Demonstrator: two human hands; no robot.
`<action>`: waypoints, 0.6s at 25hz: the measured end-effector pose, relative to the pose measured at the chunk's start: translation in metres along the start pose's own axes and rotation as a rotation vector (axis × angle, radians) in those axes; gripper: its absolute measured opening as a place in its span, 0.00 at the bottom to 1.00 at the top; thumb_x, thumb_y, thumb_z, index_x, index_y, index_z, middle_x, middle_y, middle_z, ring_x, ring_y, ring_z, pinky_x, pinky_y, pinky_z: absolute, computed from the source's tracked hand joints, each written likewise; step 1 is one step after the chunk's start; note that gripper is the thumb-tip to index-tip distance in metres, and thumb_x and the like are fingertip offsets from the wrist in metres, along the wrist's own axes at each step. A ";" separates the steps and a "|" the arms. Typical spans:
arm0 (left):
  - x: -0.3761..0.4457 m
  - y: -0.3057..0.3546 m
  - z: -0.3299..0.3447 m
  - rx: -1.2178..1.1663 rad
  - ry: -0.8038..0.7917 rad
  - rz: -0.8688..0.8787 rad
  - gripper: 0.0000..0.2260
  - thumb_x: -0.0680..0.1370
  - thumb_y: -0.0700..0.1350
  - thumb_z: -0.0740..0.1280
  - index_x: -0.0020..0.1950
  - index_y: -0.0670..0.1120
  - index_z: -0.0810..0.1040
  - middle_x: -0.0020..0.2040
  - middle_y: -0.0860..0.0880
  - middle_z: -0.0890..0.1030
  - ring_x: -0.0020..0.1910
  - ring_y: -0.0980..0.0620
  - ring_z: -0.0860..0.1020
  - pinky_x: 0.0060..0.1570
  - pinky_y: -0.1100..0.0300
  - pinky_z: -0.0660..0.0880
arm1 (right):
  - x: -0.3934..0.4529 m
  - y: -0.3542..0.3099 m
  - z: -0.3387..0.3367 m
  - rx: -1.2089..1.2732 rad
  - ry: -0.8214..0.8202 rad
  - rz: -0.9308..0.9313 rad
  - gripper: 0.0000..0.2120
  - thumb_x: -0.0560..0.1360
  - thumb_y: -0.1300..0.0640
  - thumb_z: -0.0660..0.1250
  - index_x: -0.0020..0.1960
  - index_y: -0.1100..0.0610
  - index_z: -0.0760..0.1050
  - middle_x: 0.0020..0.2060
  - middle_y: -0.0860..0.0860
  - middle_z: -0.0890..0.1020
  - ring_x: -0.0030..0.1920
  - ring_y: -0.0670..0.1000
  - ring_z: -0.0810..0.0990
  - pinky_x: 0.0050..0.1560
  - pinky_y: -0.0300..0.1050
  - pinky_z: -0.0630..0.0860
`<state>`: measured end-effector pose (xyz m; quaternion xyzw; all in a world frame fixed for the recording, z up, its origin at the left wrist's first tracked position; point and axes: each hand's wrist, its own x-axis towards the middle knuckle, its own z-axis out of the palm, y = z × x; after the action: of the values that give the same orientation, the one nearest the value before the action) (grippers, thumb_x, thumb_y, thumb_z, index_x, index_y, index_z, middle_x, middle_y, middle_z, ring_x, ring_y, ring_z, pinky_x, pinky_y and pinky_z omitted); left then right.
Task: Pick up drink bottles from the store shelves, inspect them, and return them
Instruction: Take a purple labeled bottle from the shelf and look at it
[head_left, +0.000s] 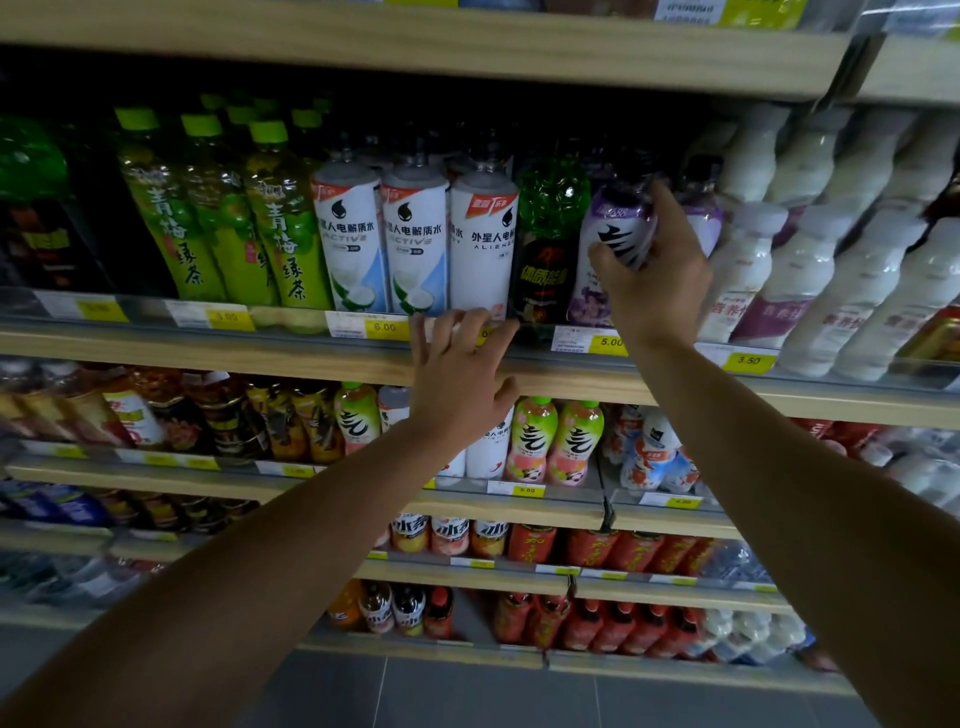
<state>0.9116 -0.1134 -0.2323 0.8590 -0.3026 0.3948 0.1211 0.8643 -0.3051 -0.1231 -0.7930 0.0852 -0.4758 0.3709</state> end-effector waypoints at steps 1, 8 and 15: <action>0.000 0.000 0.001 0.000 -0.002 0.007 0.26 0.71 0.57 0.67 0.68 0.51 0.75 0.63 0.47 0.70 0.63 0.41 0.68 0.65 0.31 0.63 | -0.001 0.001 0.001 -0.037 -0.002 -0.013 0.34 0.71 0.52 0.74 0.74 0.55 0.69 0.66 0.53 0.77 0.65 0.51 0.75 0.60 0.23 0.66; -0.005 -0.003 0.000 -0.029 -0.033 0.019 0.29 0.68 0.54 0.69 0.69 0.50 0.74 0.66 0.47 0.65 0.66 0.40 0.66 0.66 0.29 0.61 | 0.011 -0.004 0.010 -0.350 -0.003 0.002 0.34 0.72 0.50 0.71 0.76 0.54 0.66 0.66 0.58 0.71 0.64 0.61 0.71 0.65 0.46 0.67; -0.005 -0.003 0.000 -0.034 -0.027 0.013 0.30 0.68 0.53 0.69 0.70 0.50 0.74 0.66 0.47 0.66 0.66 0.41 0.65 0.67 0.29 0.61 | 0.012 0.002 0.010 -0.338 -0.012 -0.020 0.33 0.75 0.53 0.70 0.77 0.55 0.64 0.69 0.56 0.71 0.67 0.56 0.72 0.62 0.47 0.71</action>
<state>0.9110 -0.1092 -0.2356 0.8601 -0.3164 0.3787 0.1293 0.8788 -0.3072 -0.1188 -0.8477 0.1536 -0.4536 0.2281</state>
